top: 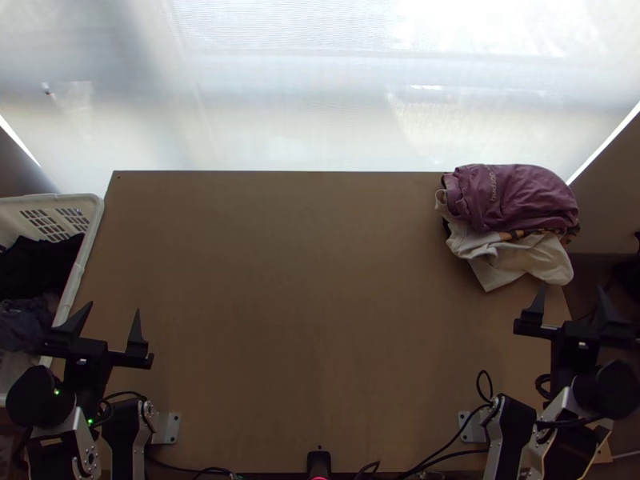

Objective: Fold the t-shirt

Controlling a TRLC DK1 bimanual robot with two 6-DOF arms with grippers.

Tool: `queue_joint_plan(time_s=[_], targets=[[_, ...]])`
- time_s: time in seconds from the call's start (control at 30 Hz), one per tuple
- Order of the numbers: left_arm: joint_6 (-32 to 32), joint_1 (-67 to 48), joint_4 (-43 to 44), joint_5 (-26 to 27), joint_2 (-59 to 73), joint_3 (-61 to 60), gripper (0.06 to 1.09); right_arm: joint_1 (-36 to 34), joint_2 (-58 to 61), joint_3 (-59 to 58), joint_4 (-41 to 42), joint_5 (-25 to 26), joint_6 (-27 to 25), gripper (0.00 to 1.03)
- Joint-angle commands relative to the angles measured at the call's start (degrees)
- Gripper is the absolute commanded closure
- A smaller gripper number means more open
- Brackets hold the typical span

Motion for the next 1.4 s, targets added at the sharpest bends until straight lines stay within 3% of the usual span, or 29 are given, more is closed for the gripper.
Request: queue_joint_plan(time_s=[0.0,0.17,0.4,0.53,0.7,0.8,1.07,1.37], targets=[[-6.9,-7.8,12.2,3.3,-1.4,-5.9,0.1,1.2,-7.4,-6.9,2.6,1.6,1.1,0.04],[-4.6,-14.3,19.6,3.8,-2.7,-18.8,0.1,3.6,-7.6,-16.4,14.3,1.6,-0.7,0.04],[-9.5,-14.5,29.8,6.2,-2.7,-27.6,0.1,7.9,-7.7,-20.7,12.4,5.3,-1.1,0.04],[-12.2,-15.0,29.9,6.2,-2.8,-28.4,0.1,9.2,-7.6,-20.7,10.8,5.7,0.0,0.04],[-9.2,-15.0,26.6,6.1,-2.8,-28.5,0.1,11.1,-7.7,-20.7,9.0,6.7,-0.1,0.04],[-4.6,-15.0,24.8,6.2,-2.7,-28.6,0.1,11.3,-7.6,-20.7,7.3,6.8,-1.2,0.04],[-3.6,-15.0,24.3,6.3,-2.7,-28.6,0.1,15.1,-7.6,-20.9,-0.2,6.7,-7.7,0.04],[-3.5,-15.0,24.3,6.5,-2.7,-28.6,0.1,14.5,-7.4,-20.9,-0.5,6.0,-7.9,0.04]])
